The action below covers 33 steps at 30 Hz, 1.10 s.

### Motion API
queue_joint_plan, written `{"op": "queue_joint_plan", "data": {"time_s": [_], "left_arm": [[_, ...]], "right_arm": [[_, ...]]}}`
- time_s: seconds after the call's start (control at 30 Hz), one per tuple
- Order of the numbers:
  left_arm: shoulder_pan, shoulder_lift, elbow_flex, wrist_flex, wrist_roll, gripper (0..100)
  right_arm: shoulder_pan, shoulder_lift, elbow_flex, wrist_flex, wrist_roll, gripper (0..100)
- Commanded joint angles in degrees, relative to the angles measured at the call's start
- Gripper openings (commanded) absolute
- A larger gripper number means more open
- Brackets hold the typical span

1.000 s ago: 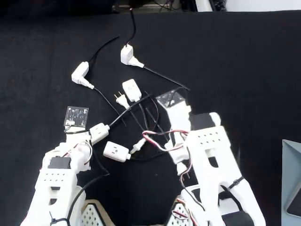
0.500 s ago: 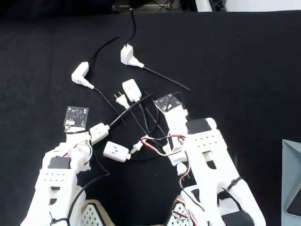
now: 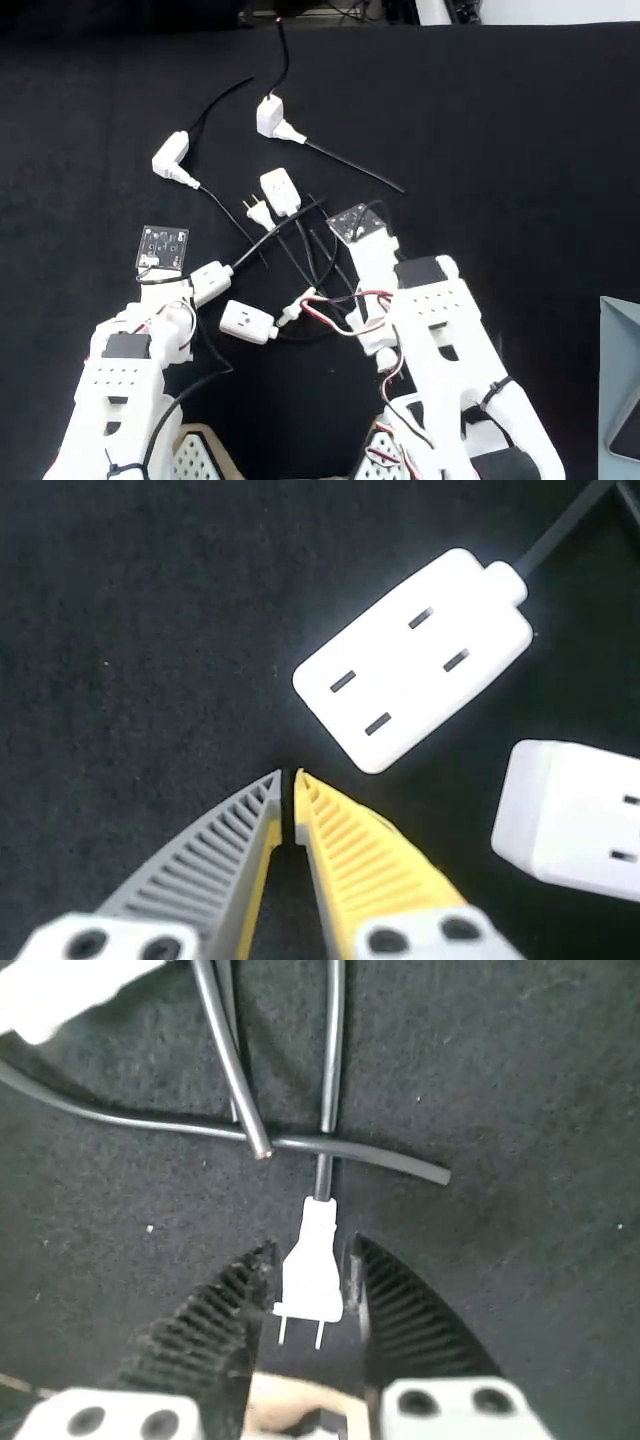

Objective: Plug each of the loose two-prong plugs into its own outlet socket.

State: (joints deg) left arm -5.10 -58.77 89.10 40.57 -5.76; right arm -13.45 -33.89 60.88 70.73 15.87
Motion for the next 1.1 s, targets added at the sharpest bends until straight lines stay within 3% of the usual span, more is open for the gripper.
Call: {"op": "queue_joint_plan", "data": {"time_s": [0.0,0.4,0.53,0.63,1.07], "left_arm": [[0.75,-0.70,-0.13,-0.79,0.18,4],[0.75,-0.70,-0.13,-0.79,0.18,4],[0.75,-0.70,-0.13,-0.79,0.18,4],[0.75,-0.70,-0.13,-0.79,0.18,4],[0.75,-0.70,-0.13,-0.79,0.18,4]], "right_arm": [[-0.88,-0.84,0.66,-2.99,-0.26,10.6],[-0.62,11.56,0.40,-7.91,-0.62,15.1],[-0.62,17.27,-1.27,-8.79,-0.62,10.9],[-0.62,19.56,-2.33,-9.32,-0.18,1.3],[-0.53,1.36,-23.69,16.26,-0.18,1.1]]}}
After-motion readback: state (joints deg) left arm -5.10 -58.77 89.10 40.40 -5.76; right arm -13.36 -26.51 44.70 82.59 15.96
